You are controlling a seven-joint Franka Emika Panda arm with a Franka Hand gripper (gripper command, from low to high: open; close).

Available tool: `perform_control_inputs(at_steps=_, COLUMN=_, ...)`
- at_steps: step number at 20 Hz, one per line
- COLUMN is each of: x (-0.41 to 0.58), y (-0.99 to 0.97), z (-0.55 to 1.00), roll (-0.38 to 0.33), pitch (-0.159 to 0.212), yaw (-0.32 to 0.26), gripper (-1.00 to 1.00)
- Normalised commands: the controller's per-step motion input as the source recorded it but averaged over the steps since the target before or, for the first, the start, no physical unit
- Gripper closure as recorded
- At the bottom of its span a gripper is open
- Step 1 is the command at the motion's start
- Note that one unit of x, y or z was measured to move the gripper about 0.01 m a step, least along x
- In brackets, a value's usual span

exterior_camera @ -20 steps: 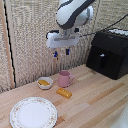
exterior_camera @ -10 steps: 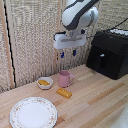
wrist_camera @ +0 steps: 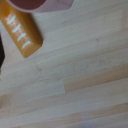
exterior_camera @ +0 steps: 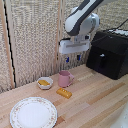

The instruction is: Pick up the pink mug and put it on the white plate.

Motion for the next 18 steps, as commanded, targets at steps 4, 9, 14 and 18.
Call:
perform_control_inputs(at_steps=4, x=0.241, y=-0.23, z=-0.41, roll=0.025, pitch=0.069, yaw=0.038, gripper=-1.00)
perform_control_inputs(at_steps=9, x=0.252, y=-0.16, z=-0.37, roll=0.006, pitch=0.048, yaw=0.063, gripper=-1.00)
perform_control_inputs(at_steps=14, x=0.228, y=-0.01, z=-0.28, roll=-0.004, pitch=0.034, yaw=0.103, gripper=-1.00)
perform_control_inputs(at_steps=18, x=0.231, y=0.01, z=-0.23, roll=-0.036, pitch=0.026, yaw=0.122, gripper=-1.00)
